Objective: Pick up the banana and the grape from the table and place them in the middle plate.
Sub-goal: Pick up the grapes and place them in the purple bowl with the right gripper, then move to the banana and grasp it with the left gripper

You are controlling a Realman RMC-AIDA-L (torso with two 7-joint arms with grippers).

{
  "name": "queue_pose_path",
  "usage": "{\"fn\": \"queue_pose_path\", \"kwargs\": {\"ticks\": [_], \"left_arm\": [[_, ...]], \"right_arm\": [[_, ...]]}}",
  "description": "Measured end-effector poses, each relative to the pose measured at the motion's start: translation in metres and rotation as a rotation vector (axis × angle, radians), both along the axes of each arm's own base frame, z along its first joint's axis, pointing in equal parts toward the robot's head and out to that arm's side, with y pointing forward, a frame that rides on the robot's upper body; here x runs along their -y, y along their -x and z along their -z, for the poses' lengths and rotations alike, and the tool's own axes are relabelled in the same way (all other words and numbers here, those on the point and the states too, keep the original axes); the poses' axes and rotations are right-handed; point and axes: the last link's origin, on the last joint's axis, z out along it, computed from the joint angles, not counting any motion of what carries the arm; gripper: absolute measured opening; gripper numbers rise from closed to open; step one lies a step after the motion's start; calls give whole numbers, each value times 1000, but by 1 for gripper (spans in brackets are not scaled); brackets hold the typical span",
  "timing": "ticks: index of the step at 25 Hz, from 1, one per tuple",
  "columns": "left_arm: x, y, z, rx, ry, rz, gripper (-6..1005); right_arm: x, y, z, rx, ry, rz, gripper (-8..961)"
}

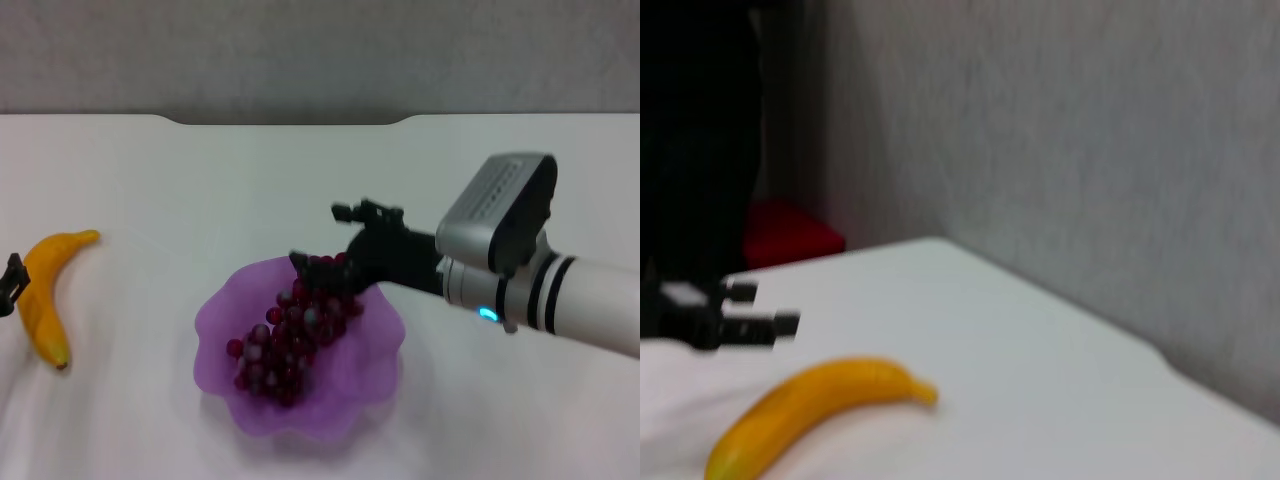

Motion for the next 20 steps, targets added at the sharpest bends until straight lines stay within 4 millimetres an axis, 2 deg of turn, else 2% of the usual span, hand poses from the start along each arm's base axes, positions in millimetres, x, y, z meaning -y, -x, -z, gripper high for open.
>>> {"fn": "queue_pose_path", "kwargs": {"ticks": [4, 8, 10, 11, 18, 20], "left_arm": [[0, 0, 0, -2, 0, -1, 882], [-1, -2, 2, -10, 16, 10, 882], [-1, -2, 3, -14, 27, 17, 882], [-1, -2, 3, -14, 28, 17, 882], [-1, -3, 4, -16, 27, 22, 881], [-2, -5, 3, -14, 23, 28, 881]], "right_arm": [[-9, 11, -18, -40, -74, -31, 884], [-18, 16, -54, -99, -215, -50, 877], [-18, 16, -61, -105, -243, -55, 817], [-18, 15, -75, -115, -297, -65, 787], [-8, -1, -127, -141, -474, -67, 649], [-5, -5, -133, -142, -495, -71, 609]]}}
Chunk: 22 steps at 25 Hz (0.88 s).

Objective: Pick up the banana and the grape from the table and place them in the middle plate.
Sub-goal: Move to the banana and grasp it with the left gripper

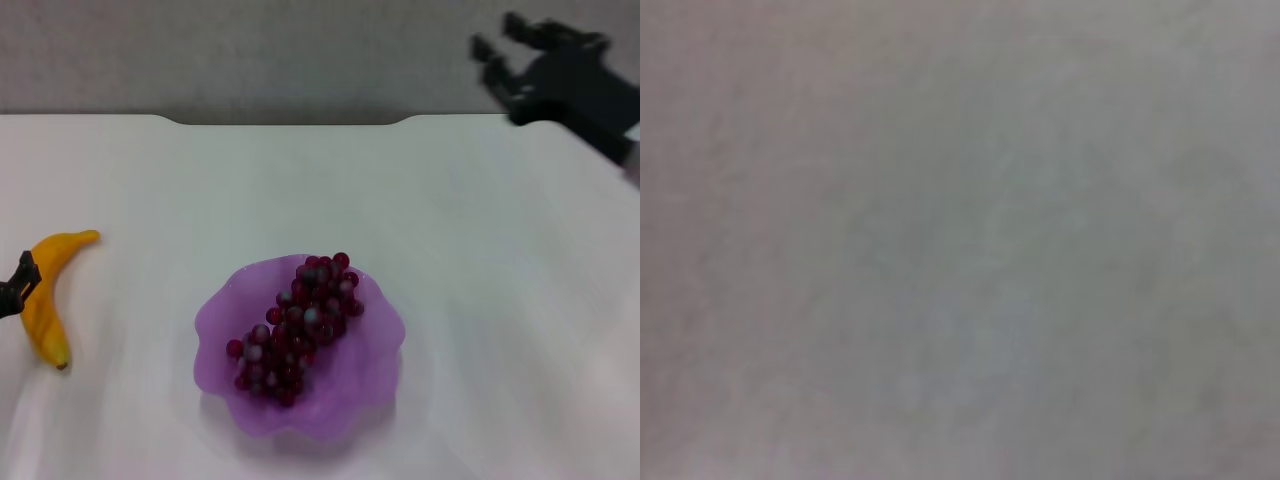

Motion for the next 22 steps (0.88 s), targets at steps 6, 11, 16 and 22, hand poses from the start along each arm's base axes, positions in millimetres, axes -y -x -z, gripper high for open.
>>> {"fn": "queue_pose_path", "kwargs": {"ticks": [6, 11, 16, 22], "left_arm": [[-1, -5, 1, 18, -10, 18, 881], [1, -13, 3, 54, -31, 51, 881], [0, -17, 3, 59, -26, 70, 881], [-6, -25, 3, 77, -31, 91, 881]], "right_arm": [[21, -29, -36, -95, -118, -12, 397], [37, -64, -61, -124, -225, 83, 178], [54, -110, -83, -156, -318, 234, 36], [80, -173, -80, -139, -406, 436, 0]]}}
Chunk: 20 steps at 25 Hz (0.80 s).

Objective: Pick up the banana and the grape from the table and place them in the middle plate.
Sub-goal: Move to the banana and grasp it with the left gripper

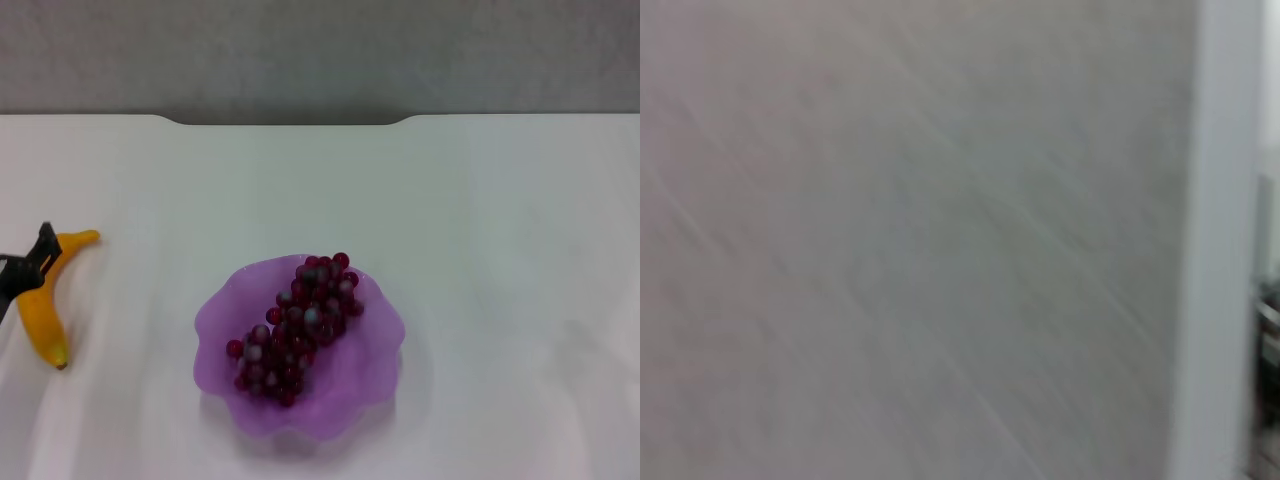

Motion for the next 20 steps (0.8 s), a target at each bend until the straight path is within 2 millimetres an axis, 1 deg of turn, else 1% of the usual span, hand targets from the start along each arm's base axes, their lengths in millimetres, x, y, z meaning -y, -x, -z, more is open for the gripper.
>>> {"fn": "queue_pose_path", "kwargs": {"ticks": [1, 2, 3, 7, 8, 9, 10, 15, 17, 20], "left_arm": [[-2, -3, -1, 7, -5, 8, 881], [-4, -7, -1, 19, -10, 20, 881], [-6, -10, -2, 27, -11, 23, 881], [-11, -16, 0, 50, 4, 21, 881], [-12, -18, 1, 53, 10, 20, 881], [-13, -19, 1, 55, 14, 20, 881], [-14, -21, 2, 58, 17, 21, 880], [-21, -26, 4, 84, 58, -20, 880], [-25, -28, -1, 83, 64, -48, 879], [-32, -28, -14, 52, 50, -91, 879]], "right_arm": [[5, -8, 4, 6, -5, 25, 0], [13, -21, 10, 8, -16, 57, 0], [19, -27, 13, 2, -26, 66, 0], [37, -45, 18, -20, -113, 97, 0], [37, -45, 18, -20, -113, 97, 0], [48, -52, 20, -24, -156, 116, 0], [53, -54, 21, -26, -175, 125, 0], [61, -60, 29, -30, -178, 152, 0], [59, -59, 34, -29, -158, 150, 0], [55, -53, 43, -24, -117, 123, 0]]}}
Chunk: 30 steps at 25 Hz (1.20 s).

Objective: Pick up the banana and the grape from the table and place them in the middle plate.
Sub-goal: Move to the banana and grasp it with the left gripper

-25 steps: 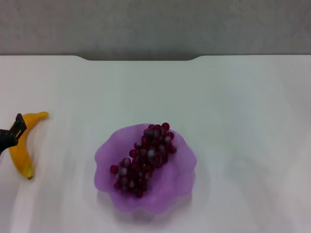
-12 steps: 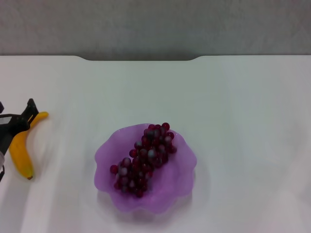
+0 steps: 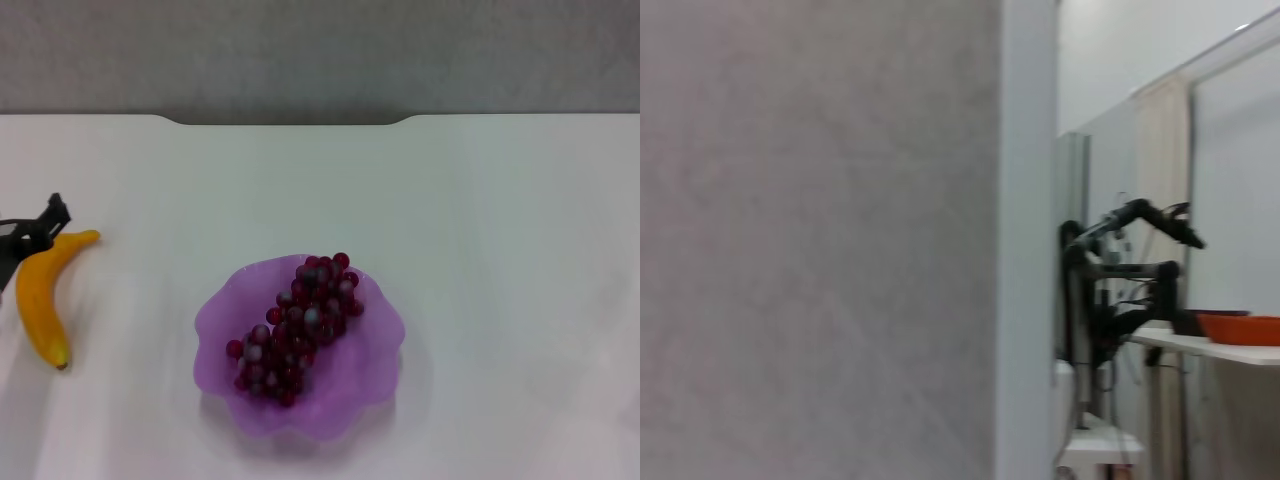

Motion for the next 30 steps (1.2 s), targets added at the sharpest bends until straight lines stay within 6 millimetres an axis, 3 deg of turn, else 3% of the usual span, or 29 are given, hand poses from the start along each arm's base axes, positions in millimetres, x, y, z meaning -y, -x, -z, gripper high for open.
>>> {"fn": "queue_pose_path", "kwargs": {"ticks": [7, 19, 30], "left_arm": [[-10, 15, -14, 12, 64, -139, 878], [-10, 17, 4, -27, 199, -188, 878], [-7, 32, 13, -48, 236, -243, 876]], "right_arm": [[-6, 11, 7, 0, 30, -51, -1], [-12, 24, 13, 3, 56, -103, -1], [-13, 28, 15, 7, 69, -125, 0]]}}
